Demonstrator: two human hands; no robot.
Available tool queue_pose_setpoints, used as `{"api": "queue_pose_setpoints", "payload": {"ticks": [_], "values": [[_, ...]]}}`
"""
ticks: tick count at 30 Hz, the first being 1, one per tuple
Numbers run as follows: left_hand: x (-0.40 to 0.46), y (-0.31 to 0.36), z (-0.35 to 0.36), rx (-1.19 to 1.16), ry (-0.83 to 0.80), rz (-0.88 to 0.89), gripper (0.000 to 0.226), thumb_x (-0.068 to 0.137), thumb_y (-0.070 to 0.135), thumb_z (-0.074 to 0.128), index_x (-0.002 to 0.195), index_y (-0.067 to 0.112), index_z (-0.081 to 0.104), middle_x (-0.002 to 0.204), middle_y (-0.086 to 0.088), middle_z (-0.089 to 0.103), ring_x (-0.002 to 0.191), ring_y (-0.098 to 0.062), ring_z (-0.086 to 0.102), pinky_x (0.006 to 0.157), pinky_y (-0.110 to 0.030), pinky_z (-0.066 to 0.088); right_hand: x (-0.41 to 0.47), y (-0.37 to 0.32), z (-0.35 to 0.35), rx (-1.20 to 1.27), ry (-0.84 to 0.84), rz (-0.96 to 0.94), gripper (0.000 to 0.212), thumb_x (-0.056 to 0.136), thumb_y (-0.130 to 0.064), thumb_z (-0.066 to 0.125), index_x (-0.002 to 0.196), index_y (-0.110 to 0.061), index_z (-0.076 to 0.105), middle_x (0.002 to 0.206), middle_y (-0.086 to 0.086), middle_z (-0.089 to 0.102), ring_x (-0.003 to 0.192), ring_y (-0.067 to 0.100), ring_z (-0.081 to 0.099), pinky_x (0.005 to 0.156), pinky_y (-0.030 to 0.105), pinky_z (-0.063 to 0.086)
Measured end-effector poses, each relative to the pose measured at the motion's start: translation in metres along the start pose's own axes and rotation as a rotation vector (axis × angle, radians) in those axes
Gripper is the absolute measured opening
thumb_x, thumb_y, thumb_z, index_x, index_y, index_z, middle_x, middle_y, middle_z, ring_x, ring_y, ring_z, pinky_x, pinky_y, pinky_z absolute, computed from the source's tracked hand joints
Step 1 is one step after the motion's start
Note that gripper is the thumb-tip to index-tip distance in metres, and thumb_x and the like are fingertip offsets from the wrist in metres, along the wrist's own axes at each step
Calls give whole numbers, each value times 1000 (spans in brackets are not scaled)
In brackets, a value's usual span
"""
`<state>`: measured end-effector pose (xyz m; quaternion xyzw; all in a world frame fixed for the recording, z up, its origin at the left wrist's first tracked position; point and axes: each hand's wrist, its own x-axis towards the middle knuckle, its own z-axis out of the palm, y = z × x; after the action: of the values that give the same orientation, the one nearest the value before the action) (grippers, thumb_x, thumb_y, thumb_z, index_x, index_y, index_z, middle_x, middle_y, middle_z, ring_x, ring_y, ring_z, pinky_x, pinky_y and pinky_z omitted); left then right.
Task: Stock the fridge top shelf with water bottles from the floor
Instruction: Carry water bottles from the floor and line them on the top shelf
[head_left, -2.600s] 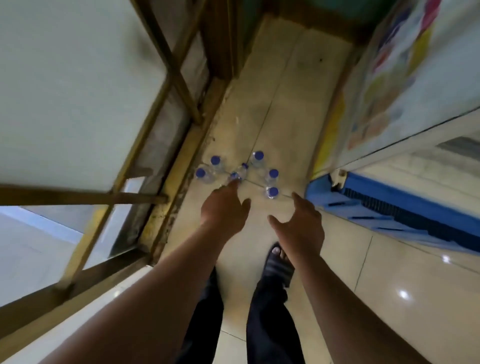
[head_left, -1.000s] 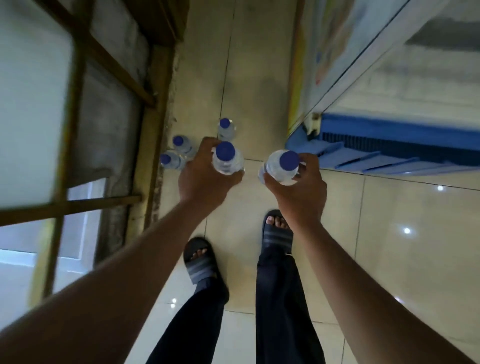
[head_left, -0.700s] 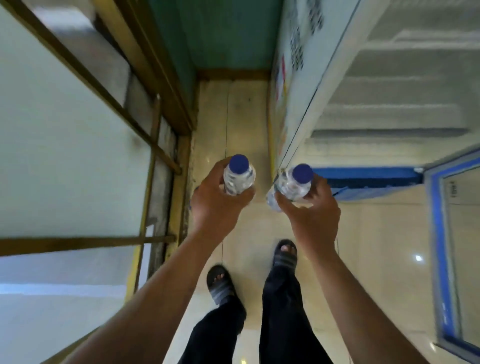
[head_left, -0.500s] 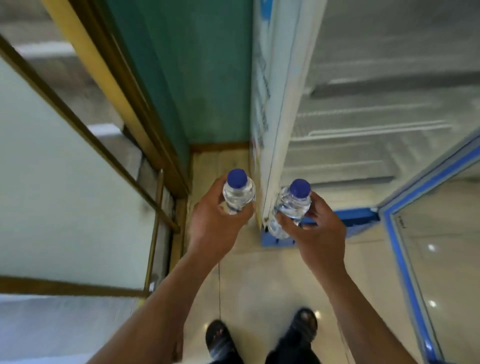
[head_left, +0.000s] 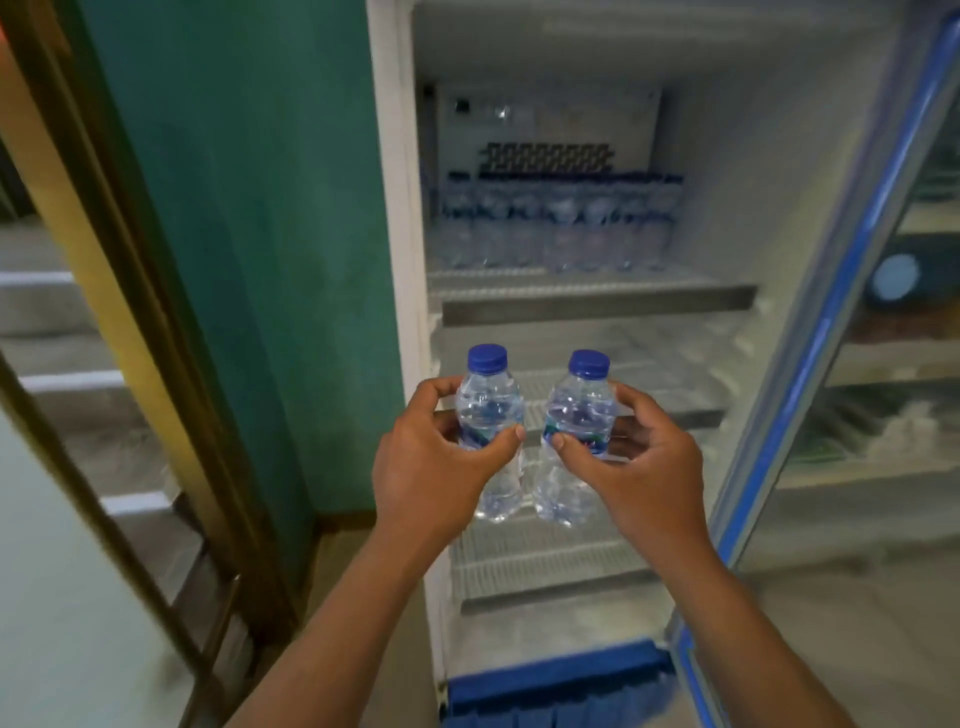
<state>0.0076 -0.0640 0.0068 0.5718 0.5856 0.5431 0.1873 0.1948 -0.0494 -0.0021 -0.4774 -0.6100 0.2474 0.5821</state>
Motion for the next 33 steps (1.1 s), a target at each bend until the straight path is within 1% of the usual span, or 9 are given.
{"api": "queue_pose_setpoints", "payload": {"ticks": [5,10,14,18,21,25,28,31,33], "values": [[44,53,26,-27,59,122,55,70,57,78,117,36,61,91,23,73,79,5,70,73,-35,61,63,-20,-32,32,39,-54,54,67,-29,90,113,-21,65,87,-7,76,75,6,73,68,30,62],[97,81,37,-18,101,166,61,67,67,73,119,39,63,88,22,73,78,1,71,74,-36,61,124,-36,-42,39,61,-111,48,68,-36,89,107,-23,64,83,-10,75,71,2,72,62,21,59],[143,91,47,2,122,189,57,69,65,74,119,41,64,90,23,73,80,2,70,75,-35,60,178,-36,-31,23,78,-122,53,68,-47,86,111,-25,65,88,-7,75,74,7,73,65,29,61],[197,89,58,7,124,208,51,76,56,75,122,39,64,96,21,72,82,3,68,74,-29,59,232,-39,-6,-33,114,-149,52,69,-48,86,110,-29,59,86,-23,61,76,-6,62,66,19,52],[237,79,68,46,150,196,45,80,54,72,120,37,63,98,17,72,85,-3,67,73,-27,56,269,-33,18,-40,118,-148,55,71,-45,85,117,-24,63,91,-16,61,80,0,62,70,22,53],[286,63,86,-24,86,158,41,81,44,75,118,33,62,104,13,70,91,-7,66,75,-25,53,311,-14,47,-21,117,-153,41,75,-36,85,103,-33,54,81,-23,57,73,-5,57,69,23,52],[318,51,102,-5,101,83,42,81,41,76,119,30,62,109,10,68,89,-9,63,77,-24,51,341,3,66,-37,102,-131,39,77,-33,84,104,-28,56,93,-14,62,83,7,63,75,25,52],[346,36,119,-23,90,61,39,81,34,78,117,26,64,114,6,69,93,-11,63,80,-25,51,366,22,83,-54,115,-73,33,79,-27,83,99,-28,56,99,-9,62,87,11,61,78,25,49],[364,27,127,-38,90,55,39,82,32,77,118,26,64,117,5,68,98,-13,64,86,-30,54,382,34,93,-62,136,-74,31,77,-28,84,99,-25,63,102,-4,67,90,15,64,80,30,54]]}}
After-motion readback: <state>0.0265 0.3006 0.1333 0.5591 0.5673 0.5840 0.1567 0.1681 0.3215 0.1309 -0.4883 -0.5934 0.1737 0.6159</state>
